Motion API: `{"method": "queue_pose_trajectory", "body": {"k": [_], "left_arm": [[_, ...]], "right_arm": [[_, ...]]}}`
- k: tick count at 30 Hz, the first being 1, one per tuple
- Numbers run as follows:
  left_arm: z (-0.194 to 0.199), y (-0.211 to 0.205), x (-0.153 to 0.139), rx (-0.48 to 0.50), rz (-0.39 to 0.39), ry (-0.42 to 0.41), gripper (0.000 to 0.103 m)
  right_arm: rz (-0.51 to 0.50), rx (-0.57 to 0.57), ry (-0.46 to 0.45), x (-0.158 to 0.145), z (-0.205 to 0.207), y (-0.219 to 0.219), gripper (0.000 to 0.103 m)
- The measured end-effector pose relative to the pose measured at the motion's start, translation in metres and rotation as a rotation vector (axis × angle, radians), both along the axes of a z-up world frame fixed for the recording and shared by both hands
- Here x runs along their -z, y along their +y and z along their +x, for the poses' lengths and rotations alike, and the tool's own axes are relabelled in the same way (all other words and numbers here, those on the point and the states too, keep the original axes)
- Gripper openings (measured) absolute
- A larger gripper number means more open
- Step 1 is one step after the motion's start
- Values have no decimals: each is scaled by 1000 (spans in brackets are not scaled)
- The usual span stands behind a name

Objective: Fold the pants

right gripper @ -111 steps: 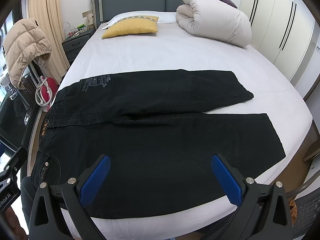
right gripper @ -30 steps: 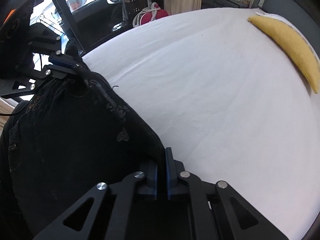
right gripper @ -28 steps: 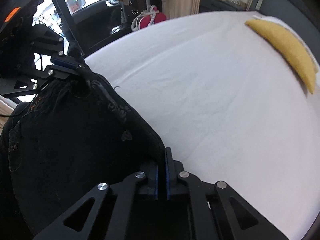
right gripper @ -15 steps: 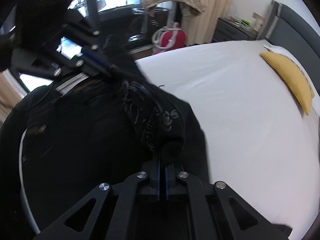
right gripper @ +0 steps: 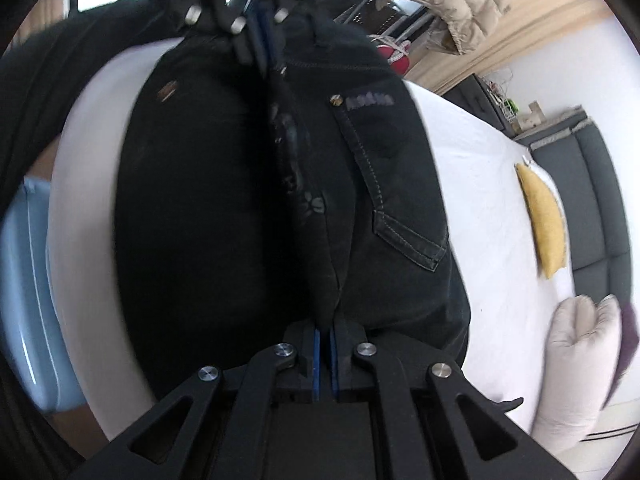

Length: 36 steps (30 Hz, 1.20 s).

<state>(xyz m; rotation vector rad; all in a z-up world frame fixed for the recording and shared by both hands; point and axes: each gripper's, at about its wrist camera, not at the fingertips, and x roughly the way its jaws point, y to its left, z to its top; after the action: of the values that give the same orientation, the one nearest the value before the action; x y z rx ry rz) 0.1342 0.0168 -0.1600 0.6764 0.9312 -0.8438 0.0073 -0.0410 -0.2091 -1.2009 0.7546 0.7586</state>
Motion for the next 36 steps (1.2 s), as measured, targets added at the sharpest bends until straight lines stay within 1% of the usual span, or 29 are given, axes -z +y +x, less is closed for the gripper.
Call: {"method": "queue_pose_trajectory", "body": {"k": [2,5,6,9,10,14,16,18,22,24,25,27,28,31,34,35,36], "left_arm": [[-11,-5,0,18,16,-16,4],[-23,-9,3,29,37,-37,4],[-26,-9,3,25,34,-38,4],[-32,-8,1,19,17,-35,4],[-24,-5,2,23,14,-35,4],[-44,-8,7,32,3,-29,4],[-44,-9,8,31,1,-27,4],[-43,-11,10,29,3,-34,4],[-61,-5,14,39,23,-55,4],[-62,-6,19,42,35,-65,5],[-61,-4,20,36,34,-75,8],[-60,-4,20,5,23,-83,8],[-61,-2,19,-3,20,-80,9],[-58,5,8,-56,16,-37,9],[-54,19,-12,-141,-25,3,10],[-52,23,-17,-163,-39,4,10],[-49,25,-25,-197,-72,9,10]], "right_arm": [[-28,-13,-22,7,-15,0,5],[-52,-28,-59,10,-35,-2,5],[-58,-34,-68,10,-27,3,5],[-92,-58,-105,12,-34,5,5],[-98,-61,-110,14,-25,11,5],[-116,-48,-129,19,-35,6,5],[-120,-34,-129,21,-33,3,5],[-130,-30,-138,22,-35,5,5],[-150,-32,-156,25,-36,10,5],[-162,-37,-162,30,-42,12,5],[-172,-41,-169,33,-43,13,5],[-198,-45,-178,39,-41,17,5],[-206,-47,-184,42,-48,17,6],[-220,-33,-185,44,-53,22,6],[-222,-18,-188,44,-54,24,7],[-224,-16,-191,45,-60,24,7],[-229,-15,-197,46,-63,25,7]]}}
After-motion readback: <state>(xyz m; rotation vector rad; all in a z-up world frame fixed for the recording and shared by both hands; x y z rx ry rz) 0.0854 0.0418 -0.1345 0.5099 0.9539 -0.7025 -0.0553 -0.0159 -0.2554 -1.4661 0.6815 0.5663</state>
